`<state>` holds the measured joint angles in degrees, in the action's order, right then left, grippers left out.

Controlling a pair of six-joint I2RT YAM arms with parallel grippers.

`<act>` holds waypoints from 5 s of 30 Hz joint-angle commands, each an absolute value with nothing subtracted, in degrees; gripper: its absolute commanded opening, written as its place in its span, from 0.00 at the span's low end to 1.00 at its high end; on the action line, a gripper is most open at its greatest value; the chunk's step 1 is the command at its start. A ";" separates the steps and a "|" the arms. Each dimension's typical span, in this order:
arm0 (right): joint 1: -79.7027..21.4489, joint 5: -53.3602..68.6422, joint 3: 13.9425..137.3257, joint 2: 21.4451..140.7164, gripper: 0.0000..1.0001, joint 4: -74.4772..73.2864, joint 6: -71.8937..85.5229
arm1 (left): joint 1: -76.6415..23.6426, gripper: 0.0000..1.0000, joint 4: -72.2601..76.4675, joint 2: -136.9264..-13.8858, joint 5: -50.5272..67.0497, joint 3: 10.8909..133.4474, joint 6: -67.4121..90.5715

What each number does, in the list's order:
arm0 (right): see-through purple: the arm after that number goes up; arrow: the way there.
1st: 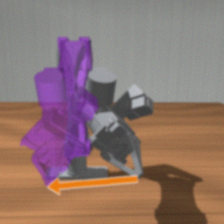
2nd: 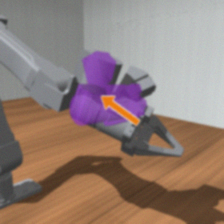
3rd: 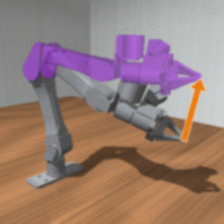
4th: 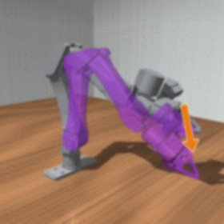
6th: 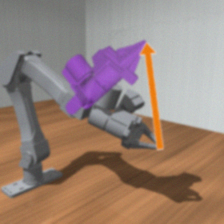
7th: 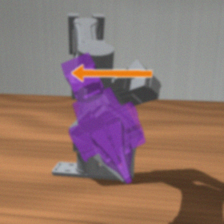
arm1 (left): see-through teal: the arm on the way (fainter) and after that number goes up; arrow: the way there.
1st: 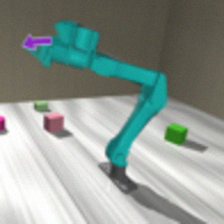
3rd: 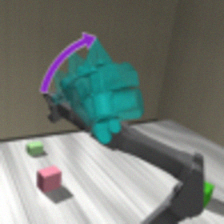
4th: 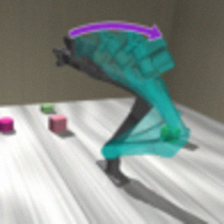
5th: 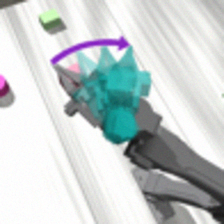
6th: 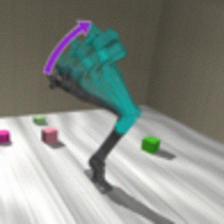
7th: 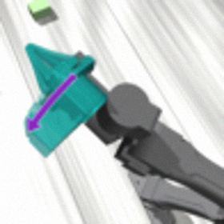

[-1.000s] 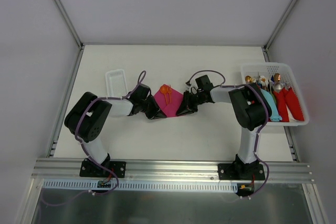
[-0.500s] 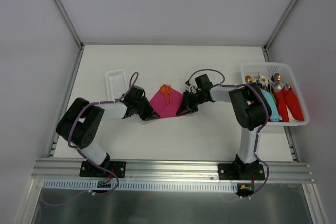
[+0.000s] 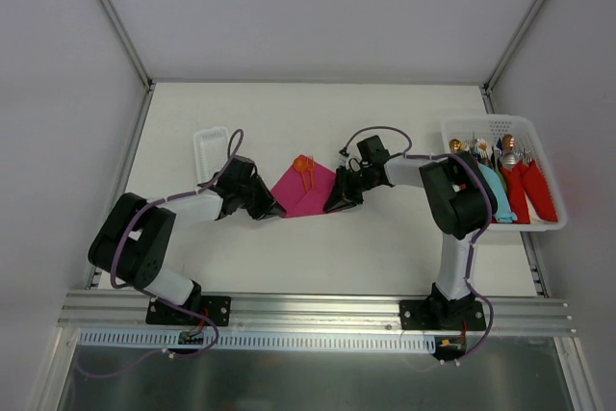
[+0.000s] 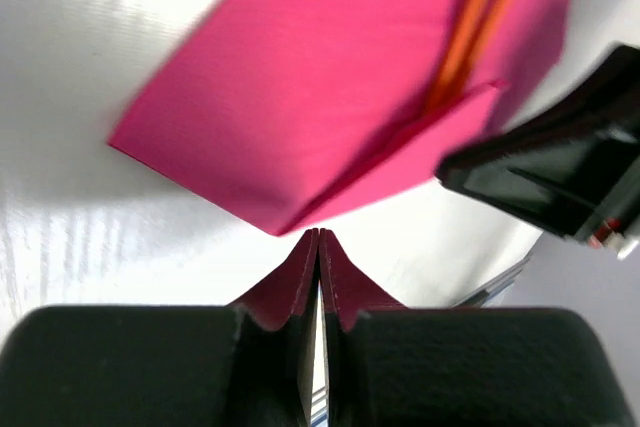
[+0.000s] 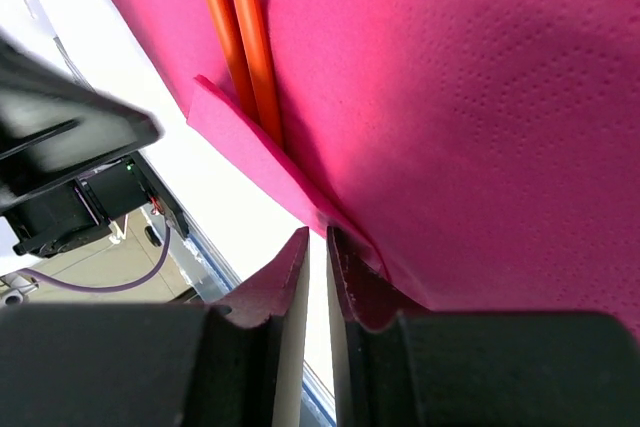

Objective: Place the utensils on the paper napkin and roll it up

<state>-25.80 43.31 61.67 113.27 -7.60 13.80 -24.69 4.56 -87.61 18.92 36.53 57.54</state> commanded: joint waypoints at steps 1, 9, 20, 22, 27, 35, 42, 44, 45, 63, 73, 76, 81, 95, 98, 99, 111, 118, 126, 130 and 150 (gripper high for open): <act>-25.66 38.49 62.05 115.58 0.16 -10.99 11.16 | -25.40 0.03 4.39 -81.04 18.11 39.19 51.60; -25.75 39.29 62.49 116.01 0.16 -11.42 10.64 | -28.12 0.05 4.39 -83.57 19.60 43.94 50.88; -25.75 38.41 62.93 115.67 0.17 -12.66 9.67 | -30.59 0.00 4.31 -92.28 17.93 44.47 55.37; -25.75 38.41 62.93 115.58 0.17 -12.83 9.41 | -30.85 0.00 4.31 -93.42 17.84 44.65 55.46; -25.84 38.58 62.93 115.49 0.17 -13.27 9.05 | -30.94 0.00 4.31 -96.23 18.19 44.91 56.69; -26.80 37.62 64.42 110.67 0.17 -14.94 6.86 | -31.02 0.00 4.39 -98.96 18.37 42.80 59.50; -27.68 34.54 66.88 109.95 0.17 -16.70 5.71 | -30.94 0.00 4.13 -98.88 18.63 42.63 59.33; -27.77 34.10 67.24 110.65 0.17 -16.70 5.71 | -30.94 0.00 3.96 -98.79 18.54 42.63 59.33; -27.77 34.01 67.50 111.52 0.17 -16.70 5.80 | -31.02 0.00 3.96 -98.70 18.54 42.54 59.41; -28.21 33.57 66.88 113.12 0.15 -18.72 2.12 | -31.03 0.01 3.69 -92.20 17.40 45.79 55.19; -28.30 34.89 66.36 113.73 0.14 -20.13 0.44 | -31.73 0.03 18.08 -93.51 22.40 43.86 56.51; -28.21 35.24 66.36 113.64 0.14 -20.48 -1.32 | -31.64 0.03 28.51 -95.88 26.36 42.02 58.97; -28.21 35.77 66.88 113.91 0.13 -21.44 -2.55 | -31.64 0.00 38.75 -101.15 30.05 41.83 63.36; -27.60 36.12 67.50 113.82 0.13 -22.94 -4.39 | -31.47 0.00 44.12 -107.66 28.92 40.52 65.48; -27.51 36.12 67.59 113.64 0.12 -23.11 -4.57 | -31.46 0.00 44.12 -108.63 28.48 40.52 65.48; -27.42 36.12 67.67 113.64 0.12 -23.03 -4.66 | -31.55 0.00 44.12 -108.81 28.13 40.52 65.57; -27.16 36.56 68.38 113.47 0.13 -23.64 -4.92 | -30.94 0.00 44.73 -111.00 26.63 40.17 66.35; -24.53 40.07 68.73 108.90 0.32 -23.38 -4.92 | -30.67 0.00 53.60 -115.83 28.12 38.59 70.04; -16.45 43.25 67.24 103.63 0.40 -22.59 -2.20 | -30.32 0.00 63.97 -120.67 29.09 37.00 74.35; -12.92 38.51 64.43 103.09 0.53 -22.50 -1.58 | -30.23 0.00 65.83 -121.99 29.44 36.57 75.06; -14.85 37.25 66.45 115.93 0.61 -14.86 8.61 | -29.88 0.00 64.87 -121.55 29.53 36.04 74.36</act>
<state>-13.89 39.77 67.55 112.16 -16.23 7.57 -30.63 65.32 -119.79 30.96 37.76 75.48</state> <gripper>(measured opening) 0.603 0.004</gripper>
